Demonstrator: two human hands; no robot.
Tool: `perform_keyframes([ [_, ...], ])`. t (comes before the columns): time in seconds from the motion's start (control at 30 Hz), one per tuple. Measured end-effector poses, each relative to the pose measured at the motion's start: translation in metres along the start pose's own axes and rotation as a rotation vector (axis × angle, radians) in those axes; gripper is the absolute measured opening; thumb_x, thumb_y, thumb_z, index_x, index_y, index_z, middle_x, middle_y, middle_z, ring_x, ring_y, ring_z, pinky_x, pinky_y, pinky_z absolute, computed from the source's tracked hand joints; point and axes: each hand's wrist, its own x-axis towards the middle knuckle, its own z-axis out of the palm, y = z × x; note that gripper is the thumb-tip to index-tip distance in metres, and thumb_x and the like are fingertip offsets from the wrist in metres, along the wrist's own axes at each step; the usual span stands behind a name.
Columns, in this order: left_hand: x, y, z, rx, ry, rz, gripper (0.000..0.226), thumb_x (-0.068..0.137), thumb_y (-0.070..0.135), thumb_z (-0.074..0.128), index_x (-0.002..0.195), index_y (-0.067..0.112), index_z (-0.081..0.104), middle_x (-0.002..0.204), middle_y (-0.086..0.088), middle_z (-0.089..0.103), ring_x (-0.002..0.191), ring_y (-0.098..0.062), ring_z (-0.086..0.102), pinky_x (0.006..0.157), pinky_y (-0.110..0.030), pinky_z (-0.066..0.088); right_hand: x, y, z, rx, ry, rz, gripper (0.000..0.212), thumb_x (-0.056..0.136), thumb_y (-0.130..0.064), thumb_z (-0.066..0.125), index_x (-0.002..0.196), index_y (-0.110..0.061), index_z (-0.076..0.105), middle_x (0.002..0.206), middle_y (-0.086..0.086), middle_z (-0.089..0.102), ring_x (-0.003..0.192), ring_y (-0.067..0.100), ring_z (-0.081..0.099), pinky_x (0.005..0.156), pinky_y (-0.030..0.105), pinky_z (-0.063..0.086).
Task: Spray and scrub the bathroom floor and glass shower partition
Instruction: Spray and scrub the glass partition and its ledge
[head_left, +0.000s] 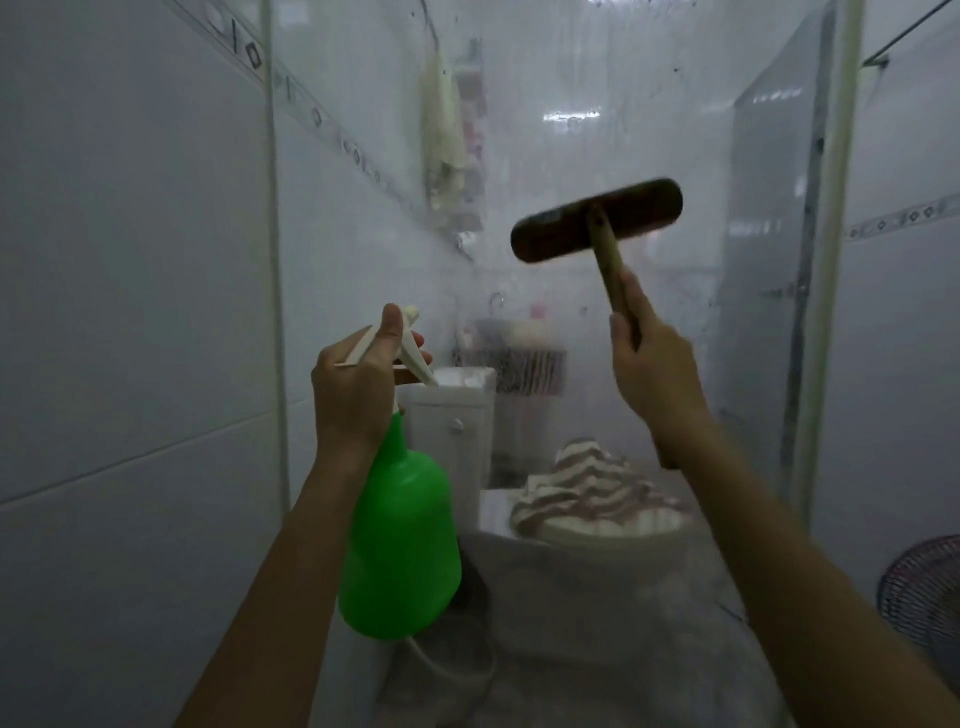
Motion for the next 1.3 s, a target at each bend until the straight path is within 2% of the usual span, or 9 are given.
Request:
perform_keyframes([
  [0.13, -0.009, -0.002, 0.015, -0.002, -0.013, 0.017, 0.04, 0.103, 0.042, 0.05, 0.091, 0.016, 0.076, 0.086, -0.007, 0.077, 0.075, -0.019, 0.077, 0.071, -0.037, 0.061, -0.007, 0.023, -0.012, -0.034, 0.034, 0.026, 0.051, 0.103, -0.03, 0.036, 0.15, -0.039, 0.018, 0.067, 0.006, 0.053, 0.05, 0.015, 0.05, 0.044, 0.019, 0.041],
  [0.27, -0.02, -0.002, 0.029, 0.01, -0.044, 0.033, 0.041, 0.103, 0.045, 0.049, 0.085, 0.019, 0.076, 0.085, -0.007, 0.078, 0.074, -0.018, 0.077, 0.049, -0.024, 0.051, -0.145, 0.063, -0.014, -0.005, -0.059, 0.157, 0.054, 0.101, -0.029, 0.039, 0.147, -0.044, 0.016, 0.065, 0.011, 0.058, 0.045, 0.015, 0.048, 0.04, 0.019, 0.039],
  [0.37, -0.026, 0.003, 0.038, 0.001, -0.067, 0.014, 0.043, 0.103, 0.043, 0.048, 0.09, 0.014, 0.078, 0.085, -0.007, 0.077, 0.072, -0.018, 0.076, 0.043, -0.018, 0.046, -0.083, 0.066, -0.027, -0.044, 0.017, 0.137, 0.052, 0.102, -0.03, 0.036, 0.151, -0.037, 0.017, 0.061, 0.01, 0.049, 0.046, 0.014, 0.042, 0.038, 0.018, 0.035],
  [0.5, -0.032, 0.007, 0.046, -0.039, -0.065, -0.003, 0.042, 0.103, 0.043, 0.048, 0.089, 0.016, 0.077, 0.083, -0.005, 0.077, 0.071, -0.017, 0.076, 0.047, -0.023, 0.054, -0.012, 0.055, -0.058, -0.019, 0.089, 0.11, 0.051, 0.103, -0.03, 0.034, 0.151, -0.035, 0.018, 0.064, 0.005, 0.045, 0.05, 0.013, 0.041, 0.042, 0.022, 0.036],
  [0.67, -0.041, 0.009, 0.055, -0.097, -0.135, 0.002, 0.044, 0.104, 0.037, 0.049, 0.095, 0.003, 0.077, 0.082, -0.012, 0.075, 0.064, -0.01, 0.073, 0.048, -0.015, 0.049, -0.138, 0.089, -0.062, -0.089, -0.028, 0.21, 0.054, 0.102, -0.029, 0.036, 0.149, -0.041, 0.013, 0.074, 0.025, 0.059, 0.053, 0.027, 0.054, 0.044, 0.031, 0.044],
  [0.87, -0.044, 0.004, 0.066, -0.069, -0.155, -0.02, 0.044, 0.104, 0.04, 0.048, 0.096, 0.007, 0.077, 0.09, -0.016, 0.077, 0.073, -0.02, 0.075, 0.044, -0.015, 0.046, 0.019, 0.064, -0.099, 0.031, 0.098, 0.176, 0.049, 0.104, -0.03, 0.033, 0.15, -0.036, 0.019, 0.077, 0.008, 0.047, 0.056, 0.015, 0.044, 0.047, 0.029, 0.046],
  [0.93, -0.044, 0.004, 0.07, -0.081, -0.159, -0.022, 0.044, 0.104, 0.037, 0.048, 0.099, 0.004, 0.076, 0.091, -0.019, 0.076, 0.069, -0.019, 0.074, 0.043, -0.014, 0.045, 0.02, 0.063, -0.104, 0.018, 0.072, 0.16, 0.05, 0.104, -0.03, 0.034, 0.151, -0.037, 0.019, 0.077, 0.01, 0.047, 0.057, 0.016, 0.044, 0.047, 0.03, 0.046],
  [1.1, -0.048, 0.005, 0.076, -0.133, -0.169, 0.044, 0.043, 0.105, 0.03, 0.048, 0.105, -0.005, 0.073, 0.089, -0.019, 0.074, 0.058, -0.006, 0.071, 0.044, -0.012, 0.046, -0.114, 0.088, -0.069, -0.034, -0.07, 0.189, 0.053, 0.102, -0.031, 0.036, 0.15, -0.041, 0.016, 0.076, 0.022, 0.057, 0.055, 0.024, 0.052, 0.05, 0.038, 0.049],
  [1.3, -0.056, -0.003, 0.075, -0.11, -0.179, 0.052, 0.043, 0.105, 0.029, 0.047, 0.109, -0.005, 0.072, 0.091, -0.017, 0.074, 0.06, -0.005, 0.071, 0.044, -0.011, 0.045, 0.04, 0.034, -0.067, 0.025, -0.013, 0.012, 0.051, 0.103, -0.027, 0.035, 0.152, -0.032, 0.018, 0.066, -0.001, 0.045, 0.052, 0.01, 0.044, 0.05, 0.025, 0.042],
])
